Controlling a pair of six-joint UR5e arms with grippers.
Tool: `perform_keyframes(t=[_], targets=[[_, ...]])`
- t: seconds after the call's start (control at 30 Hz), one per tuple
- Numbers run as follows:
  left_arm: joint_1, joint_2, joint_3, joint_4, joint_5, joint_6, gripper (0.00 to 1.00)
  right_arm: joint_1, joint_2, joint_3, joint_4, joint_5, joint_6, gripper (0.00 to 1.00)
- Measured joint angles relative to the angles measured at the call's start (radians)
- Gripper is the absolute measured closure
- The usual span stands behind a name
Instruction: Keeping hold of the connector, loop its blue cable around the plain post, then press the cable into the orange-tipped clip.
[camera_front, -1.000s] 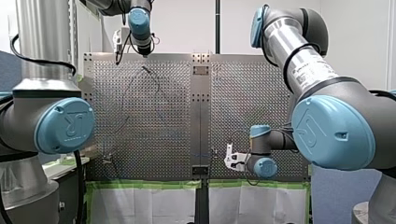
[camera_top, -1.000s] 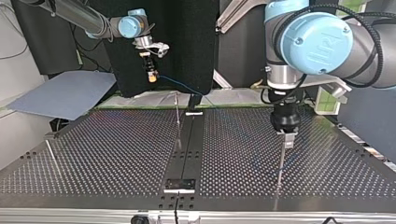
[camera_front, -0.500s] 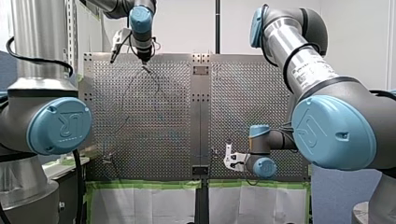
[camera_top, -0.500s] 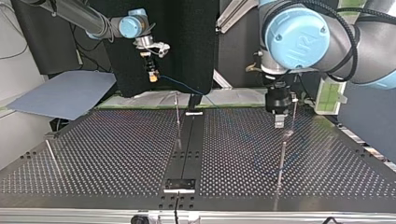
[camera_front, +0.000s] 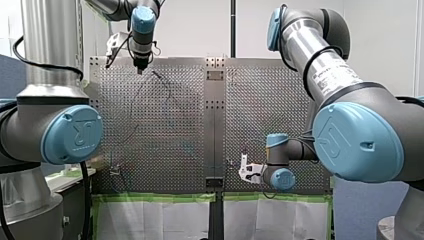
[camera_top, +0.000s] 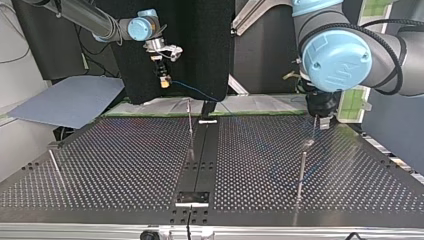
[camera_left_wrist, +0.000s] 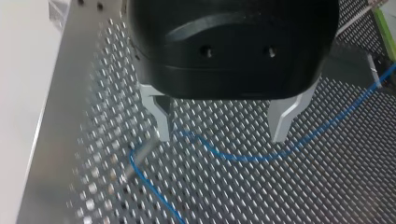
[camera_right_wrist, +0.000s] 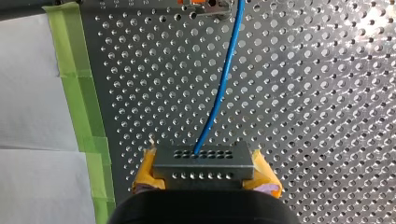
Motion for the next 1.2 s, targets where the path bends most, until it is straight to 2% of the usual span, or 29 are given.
perform_keyframes(t=[0.17, 0.4, 0.77, 1.0, 1.2], targets=[[0.011, 0.001, 0.000, -0.034, -0.020, -0.008, 0.00, 0.001, 0.000, 0.000, 0.001, 0.000, 0.000, 1.00], [0.012, 0.006, 0.000, -0.038, -0.027, -0.004, 0.00, 0.002, 0.000, 0.000, 0.003, 0.000, -0.001, 1.00], [0.012, 0.058, 0.013, 0.009, -0.033, 0.076, 0.00, 0.003, 0.000, 0.000, 0.004, 0.000, 0.000, 1.00], [0.010, 0.069, 0.027, 0.015, -0.076, 0.108, 0.00, 0.003, 0.000, 0.000, 0.005, 0.000, 0.000, 1.00], [0.009, 0.069, 0.027, 0.015, -0.081, 0.115, 0.00, 0.003, 0.000, 0.000, 0.007, 0.000, -0.001, 1.00]])
